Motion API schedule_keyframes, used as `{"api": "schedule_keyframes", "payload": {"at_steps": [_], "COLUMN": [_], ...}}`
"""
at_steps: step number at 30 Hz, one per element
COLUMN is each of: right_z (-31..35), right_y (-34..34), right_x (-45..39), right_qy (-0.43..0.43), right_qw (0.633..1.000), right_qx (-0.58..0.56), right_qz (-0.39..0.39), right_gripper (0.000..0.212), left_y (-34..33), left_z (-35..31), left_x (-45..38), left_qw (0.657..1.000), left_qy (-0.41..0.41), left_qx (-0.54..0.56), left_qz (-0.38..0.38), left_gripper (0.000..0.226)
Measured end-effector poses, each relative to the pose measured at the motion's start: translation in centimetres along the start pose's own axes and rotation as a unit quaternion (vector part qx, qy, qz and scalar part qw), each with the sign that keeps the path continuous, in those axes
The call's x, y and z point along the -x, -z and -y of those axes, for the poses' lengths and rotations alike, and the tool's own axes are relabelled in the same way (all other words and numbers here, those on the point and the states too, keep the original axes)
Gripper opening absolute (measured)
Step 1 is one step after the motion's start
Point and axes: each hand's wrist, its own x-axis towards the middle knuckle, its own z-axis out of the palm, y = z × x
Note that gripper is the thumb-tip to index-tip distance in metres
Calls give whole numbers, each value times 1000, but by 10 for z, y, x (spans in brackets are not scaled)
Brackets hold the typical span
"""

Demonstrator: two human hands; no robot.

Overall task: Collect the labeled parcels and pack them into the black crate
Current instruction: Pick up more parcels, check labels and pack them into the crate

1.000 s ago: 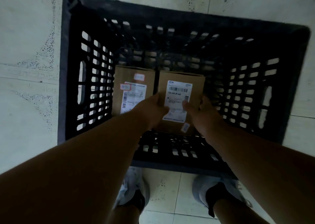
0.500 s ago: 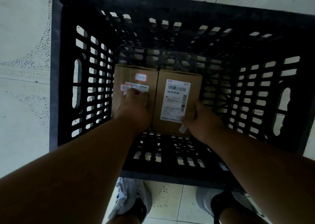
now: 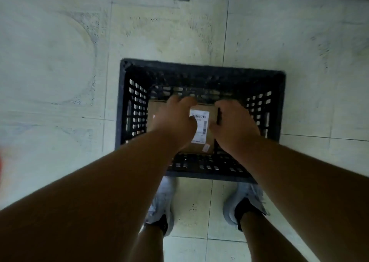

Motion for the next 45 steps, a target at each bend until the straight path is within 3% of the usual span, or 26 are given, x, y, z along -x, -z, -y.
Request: {"api": "schedule_keyframes", "payload": {"at_steps": [6, 11, 19, 23, 26, 35, 40, 43, 45], "right_z": [93, 150, 124, 69, 17, -178, -253, -288, -309], "right_y": [166, 288, 430, 485, 509, 538, 537, 544, 555], "right_x": [139, 276, 443, 509, 553, 681, 698, 679, 667], "right_qy": [-14, -21, -57, -71, -80, -217, -270, -295, -307], "right_qw": [982, 953, 861, 809, 790, 698, 649, 641, 660], "right_qx": [-135, -197, -256, -270, -265, -285, -337, -340, -304], "right_qz": [-129, -229, -435, -517, -547, -619, -626, -621, -614], "right_gripper": [34, 33, 41, 45, 47, 47, 42, 44, 46], "left_y": [148, 255, 314, 299, 262, 111, 63, 39, 24], "left_z": [-94, -175, -342, -437, -498, -638, -697, -732, -757], "left_x": [143, 265, 406, 465, 499, 560, 547, 522, 498], "left_qw": [988, 968, 913, 875, 852, 847, 836, 829, 824], "left_qy": [-112, -194, -366, -449, -487, -513, -534, -548, -554], "left_qx": [49, 99, 123, 129, 139, 142, 115, 93, 85], "left_qz": [-93, -125, -132, -132, -131, -1, 53, 67, 80], "left_gripper": [36, 32, 23, 21, 18, 18, 20, 20, 17]}}
